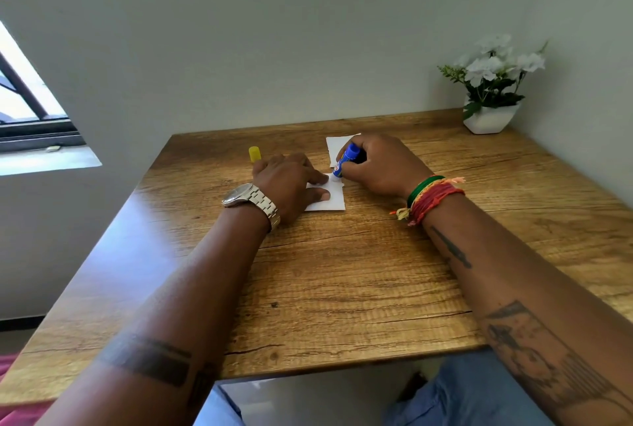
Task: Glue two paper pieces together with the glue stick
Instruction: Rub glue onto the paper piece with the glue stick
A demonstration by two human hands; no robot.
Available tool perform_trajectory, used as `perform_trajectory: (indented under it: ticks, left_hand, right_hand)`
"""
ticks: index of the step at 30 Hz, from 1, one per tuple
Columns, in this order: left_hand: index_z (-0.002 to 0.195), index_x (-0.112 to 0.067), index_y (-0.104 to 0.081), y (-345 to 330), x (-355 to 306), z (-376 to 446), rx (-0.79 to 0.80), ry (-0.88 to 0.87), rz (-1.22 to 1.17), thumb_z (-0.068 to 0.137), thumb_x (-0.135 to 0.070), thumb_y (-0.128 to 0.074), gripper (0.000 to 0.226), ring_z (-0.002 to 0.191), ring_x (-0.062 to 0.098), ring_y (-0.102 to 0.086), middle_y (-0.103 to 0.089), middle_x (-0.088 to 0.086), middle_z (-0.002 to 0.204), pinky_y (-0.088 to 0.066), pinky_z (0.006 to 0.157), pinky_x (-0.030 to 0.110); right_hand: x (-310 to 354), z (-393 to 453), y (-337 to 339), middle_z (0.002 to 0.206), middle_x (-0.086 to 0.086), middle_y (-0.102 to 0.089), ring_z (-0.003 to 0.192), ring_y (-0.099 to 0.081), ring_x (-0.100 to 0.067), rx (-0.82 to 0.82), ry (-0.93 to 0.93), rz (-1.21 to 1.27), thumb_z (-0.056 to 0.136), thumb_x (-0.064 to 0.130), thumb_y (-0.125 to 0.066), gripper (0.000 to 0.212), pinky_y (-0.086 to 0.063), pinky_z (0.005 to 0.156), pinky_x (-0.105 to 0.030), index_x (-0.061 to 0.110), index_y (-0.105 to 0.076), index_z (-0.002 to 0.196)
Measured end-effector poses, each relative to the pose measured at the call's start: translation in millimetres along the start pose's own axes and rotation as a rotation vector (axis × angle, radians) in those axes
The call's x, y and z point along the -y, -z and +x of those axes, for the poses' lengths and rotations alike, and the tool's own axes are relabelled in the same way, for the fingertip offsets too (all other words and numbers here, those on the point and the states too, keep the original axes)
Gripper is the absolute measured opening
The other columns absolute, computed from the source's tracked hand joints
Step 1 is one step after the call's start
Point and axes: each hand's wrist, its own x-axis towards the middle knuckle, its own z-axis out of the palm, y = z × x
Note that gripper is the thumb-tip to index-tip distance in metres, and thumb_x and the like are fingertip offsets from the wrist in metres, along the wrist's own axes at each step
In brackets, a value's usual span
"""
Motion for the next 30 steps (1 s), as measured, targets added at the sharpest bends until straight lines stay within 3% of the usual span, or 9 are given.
perform_trajectory:
  ticks: [5,16,24,30]
  left_hand:
    - [0.136,-0.043,-0.057,-1.3,-0.3,-0.8,-0.009,0.002,-0.012,0.095,-0.056,-0.055,0.044,0.129,0.025,-0.044,-0.054,-0.009,0.134,-0.029,0.107,0.046]
    - [0.136,-0.042,-0.058,0.1,-0.9,-2.3,-0.019,0.007,-0.017,0.095,-0.055,-0.054,0.043,0.128,0.025,-0.045,-0.055,-0.008,0.134,-0.030,0.106,0.045]
    - [0.133,-0.041,-0.060,-0.9,-0.1,-1.9,-0.028,0.001,-0.013,0.095,-0.055,-0.054,0.041,0.126,0.025,-0.047,-0.056,-0.007,0.131,-0.032,0.103,0.045]
    - [0.132,-0.041,-0.062,-2.5,1.8,-0.7,-0.035,-0.004,-0.018,0.095,-0.056,-0.054,0.041,0.126,0.025,-0.047,-0.057,-0.007,0.129,-0.032,0.103,0.045]
  right_hand:
    - [4.5,-4.4,5.9,0.097,-0.001,-0.066,0.086,-0.061,-0.019,0.048,0.059,-0.045,0.084,0.035,-0.073,0.033,-0.048,0.067,-0.024,0.018,-0.070,0.111]
    - [16.1,-12.5,16.3,0.085,-0.006,-0.068,0.077,-0.062,-0.024,0.173,0.134,-0.055,0.080,0.036,-0.073,0.027,-0.052,0.068,-0.036,0.016,-0.072,0.099]
    - [25.3,-17.3,16.1,0.072,0.003,-0.062,0.061,-0.052,-0.012,0.226,0.178,-0.072,0.081,0.036,-0.071,0.019,-0.037,0.057,-0.027,0.020,-0.069,0.091]
    - [25.8,-18.6,16.5,0.067,0.002,-0.060,0.058,-0.050,-0.012,0.242,0.175,-0.044,0.081,0.039,-0.069,0.021,-0.037,0.057,-0.028,0.018,-0.070,0.086]
